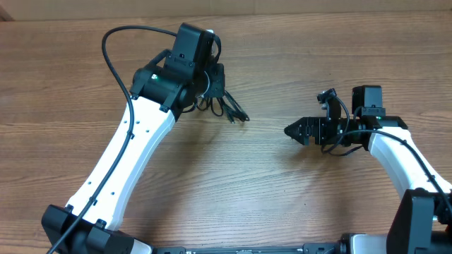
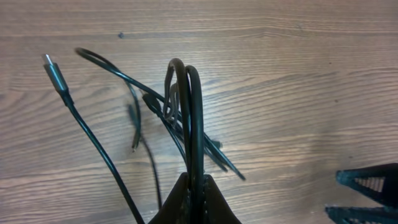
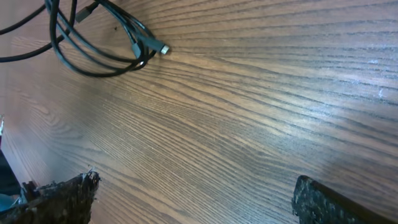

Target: Untangle cables

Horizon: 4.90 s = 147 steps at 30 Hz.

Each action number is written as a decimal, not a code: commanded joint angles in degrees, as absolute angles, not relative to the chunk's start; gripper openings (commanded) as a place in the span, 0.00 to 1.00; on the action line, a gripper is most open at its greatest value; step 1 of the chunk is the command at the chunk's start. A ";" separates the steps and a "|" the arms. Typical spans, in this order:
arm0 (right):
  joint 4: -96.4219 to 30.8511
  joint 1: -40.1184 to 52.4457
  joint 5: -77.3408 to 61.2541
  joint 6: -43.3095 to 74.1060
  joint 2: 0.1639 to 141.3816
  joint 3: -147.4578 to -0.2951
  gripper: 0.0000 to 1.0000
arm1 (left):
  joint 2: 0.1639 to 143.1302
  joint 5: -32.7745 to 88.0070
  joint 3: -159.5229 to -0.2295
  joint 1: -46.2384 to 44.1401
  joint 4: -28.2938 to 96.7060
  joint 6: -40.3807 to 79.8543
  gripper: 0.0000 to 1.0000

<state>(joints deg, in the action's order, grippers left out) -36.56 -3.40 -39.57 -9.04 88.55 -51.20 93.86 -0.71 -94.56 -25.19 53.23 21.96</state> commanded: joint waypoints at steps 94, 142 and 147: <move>-18.11 -5.23 -22.28 27.03 95.55 -51.00 0.04 | 92.20 -33.45 -105.91 -17.26 83.48 46.30 0.17; -25.65 -5.13 -23.59 20.73 95.55 -50.96 1.00 | 99.37 -2.90 -103.28 -17.32 76.77 20.60 0.99; -25.63 -5.13 -23.59 20.73 95.55 -50.96 1.00 | 99.63 -2.87 -97.60 -17.32 74.19 22.83 1.00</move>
